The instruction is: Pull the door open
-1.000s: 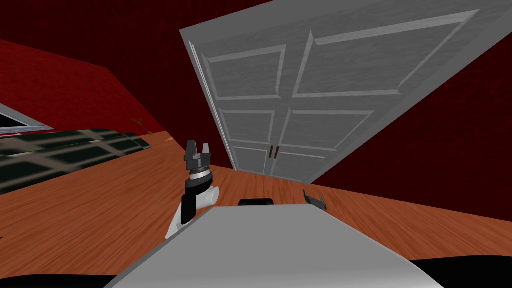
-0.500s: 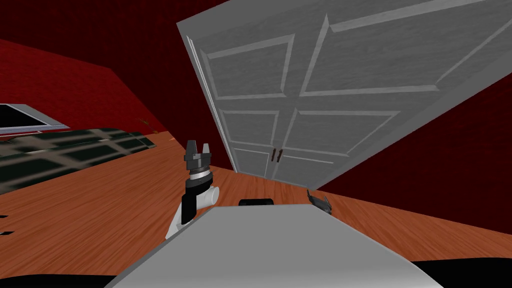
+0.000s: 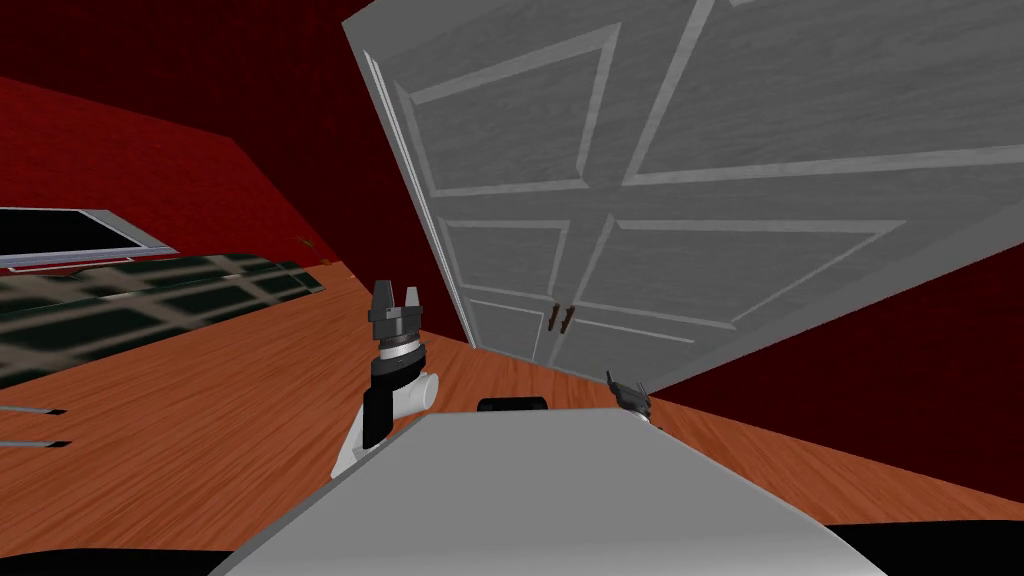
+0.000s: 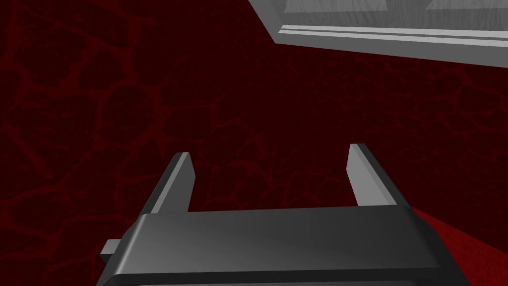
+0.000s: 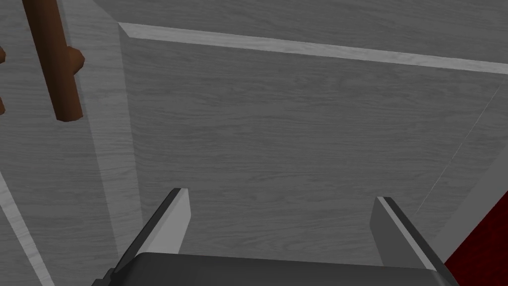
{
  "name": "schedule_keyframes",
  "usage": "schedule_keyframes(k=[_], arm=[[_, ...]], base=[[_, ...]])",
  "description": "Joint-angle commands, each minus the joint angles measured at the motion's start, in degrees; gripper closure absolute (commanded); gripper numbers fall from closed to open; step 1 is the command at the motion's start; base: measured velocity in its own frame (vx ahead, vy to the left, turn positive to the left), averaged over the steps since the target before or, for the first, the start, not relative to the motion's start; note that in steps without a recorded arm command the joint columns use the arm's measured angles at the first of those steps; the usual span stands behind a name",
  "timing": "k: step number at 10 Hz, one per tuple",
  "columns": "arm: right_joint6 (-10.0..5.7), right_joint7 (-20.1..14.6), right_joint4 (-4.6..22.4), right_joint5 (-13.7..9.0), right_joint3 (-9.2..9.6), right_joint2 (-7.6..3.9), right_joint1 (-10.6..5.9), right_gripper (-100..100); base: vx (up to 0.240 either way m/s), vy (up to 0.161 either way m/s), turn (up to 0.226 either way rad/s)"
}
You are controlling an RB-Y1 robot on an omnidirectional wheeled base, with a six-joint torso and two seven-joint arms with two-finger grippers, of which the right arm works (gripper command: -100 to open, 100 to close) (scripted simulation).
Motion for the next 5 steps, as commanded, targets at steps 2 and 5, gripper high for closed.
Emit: schedule_keyframes(k=[2,5], arm=[[0.20,-0.14,-0.99,0.50,0.74,0.77,-2.23,-100],[0.31,-0.29,-1.97,0.95,1.42,1.43,-4.00,-100]], base=[[0.195,-0.032,0.124],[0.143,-0.017,0.081]])
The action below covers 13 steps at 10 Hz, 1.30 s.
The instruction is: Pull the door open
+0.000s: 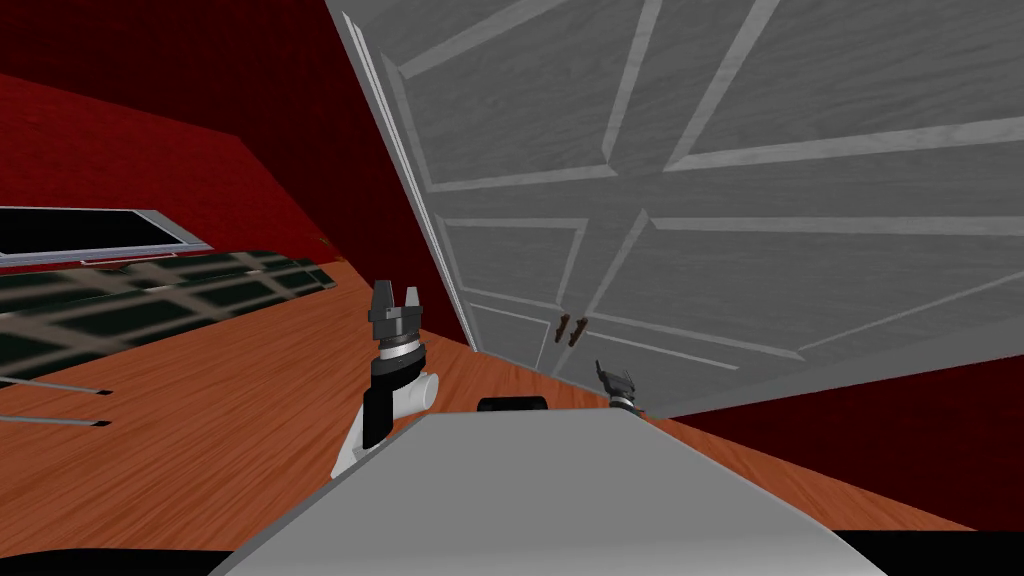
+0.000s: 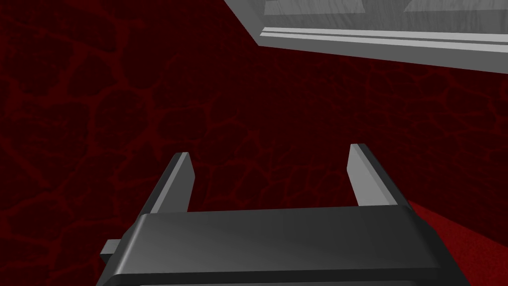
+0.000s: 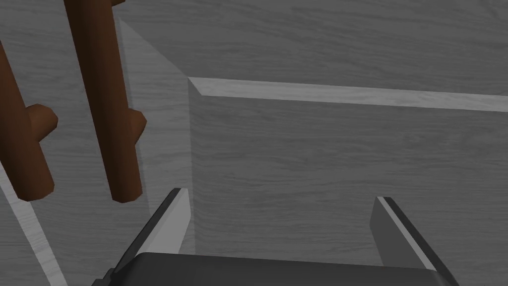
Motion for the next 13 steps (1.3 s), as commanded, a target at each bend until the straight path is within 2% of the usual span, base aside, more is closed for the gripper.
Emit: schedule_keyframes(k=[1,4,5,6,11,12,13], arm=[[0.21,0.05,-1.18,0.35,0.56,0.70,-1.67,-100],[0.36,-0.04,-2.55,0.99,1.53,1.67,-4.01,-100],[-0.20,-0.14,-1.27,1.07,1.62,1.96,-3.84,-100],[-0.20,-0.14,-1.27,1.07,1.62,1.96,-3.84,100],[-0.20,-0.14,-1.27,1.07,1.62,1.96,-3.84,100],[0.06,-0.17,-0.73,1.05,1.64,1.99,-2.66,100],[0.06,-0.17,-0.73,1.05,1.64,1.99,-2.66,100]], base=[[0.197,0.005,0.144],[0.216,-0.007,0.128],[0.080,-0.005,0.022],[-0.011,0.008,0.004],[-0.012,0.010,0.009],[-0.116,-0.006,-0.025],[-0.155,0.014,-0.044]])
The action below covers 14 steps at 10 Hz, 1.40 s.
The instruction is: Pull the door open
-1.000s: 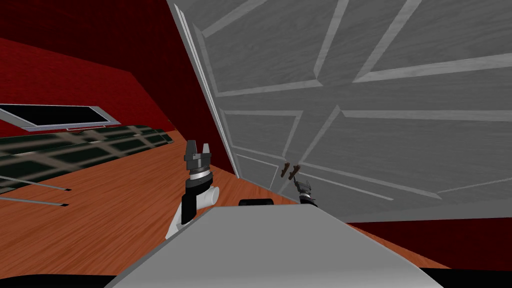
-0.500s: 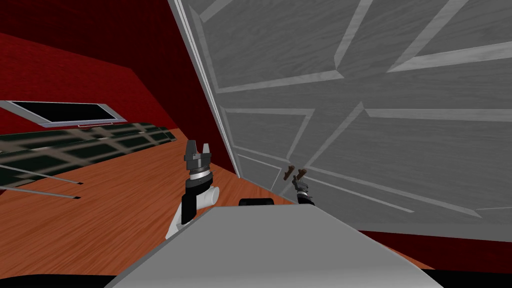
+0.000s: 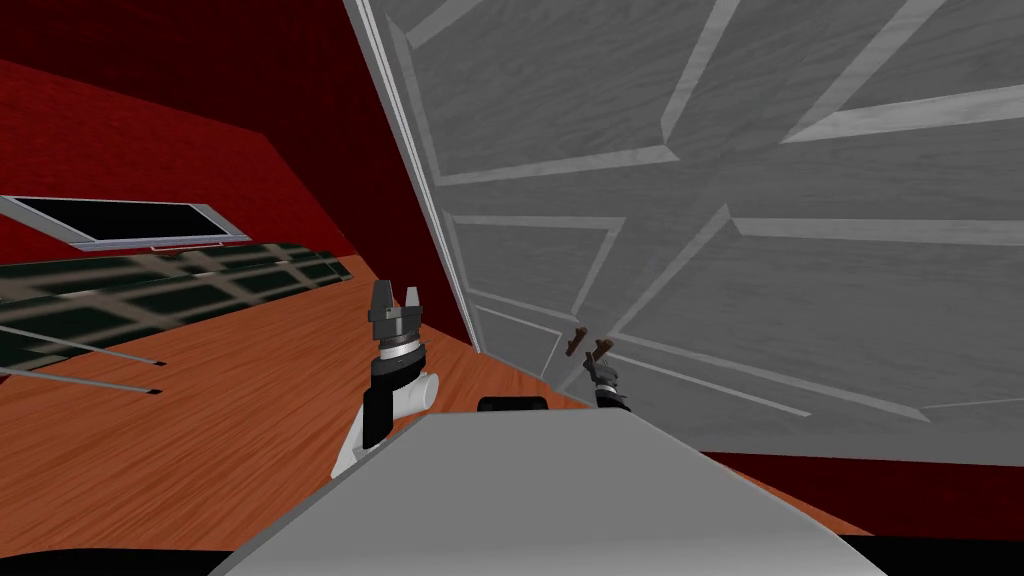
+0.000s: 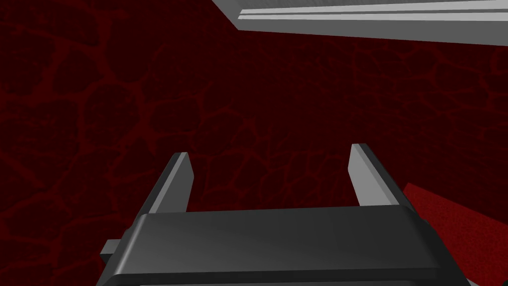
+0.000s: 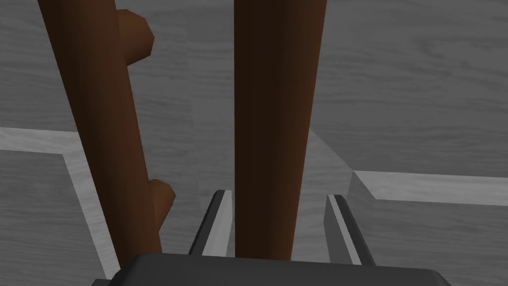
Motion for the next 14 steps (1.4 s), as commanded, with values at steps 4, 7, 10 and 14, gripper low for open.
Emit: schedule_keyframes(k=[4,7,10,14], arm=[[-0.72,-0.75,3.54,-0.29,-0.68,-0.55,1.22,100],[-0.74,-0.78,4.02,-0.41,-1.08,-0.85,2.21,100],[-0.76,-0.81,4.33,-0.46,-1.35,-1.03,2.85,100],[-0.77,-0.82,4.04,-0.49,-1.48,-1.12,3.17,100]], base=[[-0.114,0.018,-0.047],[-0.068,0.002,-0.008],[-0.074,0.023,-0.018],[-0.036,0.008,-0.015]])
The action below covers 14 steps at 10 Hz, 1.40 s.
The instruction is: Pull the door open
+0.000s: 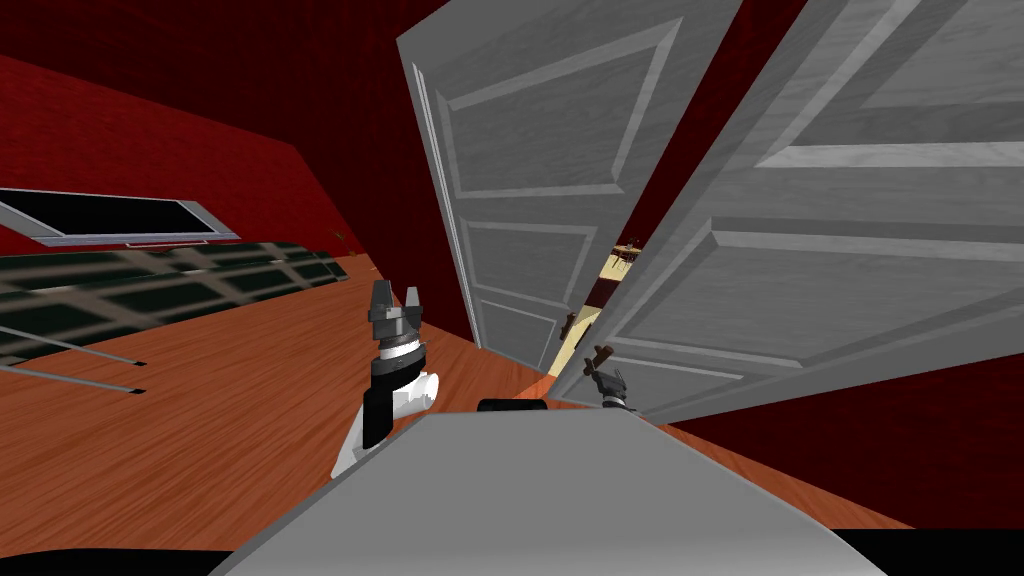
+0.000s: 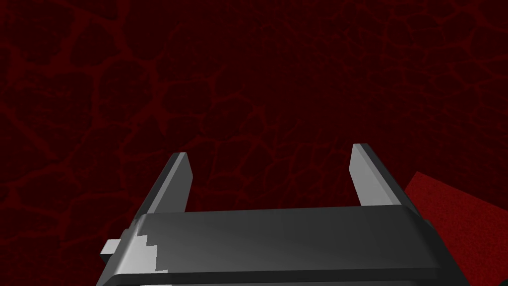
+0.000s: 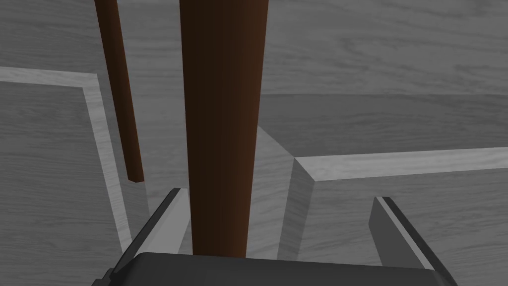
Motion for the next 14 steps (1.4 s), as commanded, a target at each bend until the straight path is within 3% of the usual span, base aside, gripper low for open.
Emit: schedule_keyframes(k=[1,6,7,14], arm=[[-0.92,-0.77,2.86,-0.32,-0.86,-0.76,-0.01,100],[-0.92,-0.77,3.19,-0.32,-0.86,-0.76,-0.01,100],[-1.84,-2.17,0.86,1.22,1.89,-0.97,-0.30,100],[-6.21,-8.39,-1.54,5.21,8.72,-5.53,0.35,100]], base=[[-0.008,-0.007,0.004],[0.005,-0.001,0.002],[-0.118,-0.018,0.249],[-0.215,-0.063,0.195]])
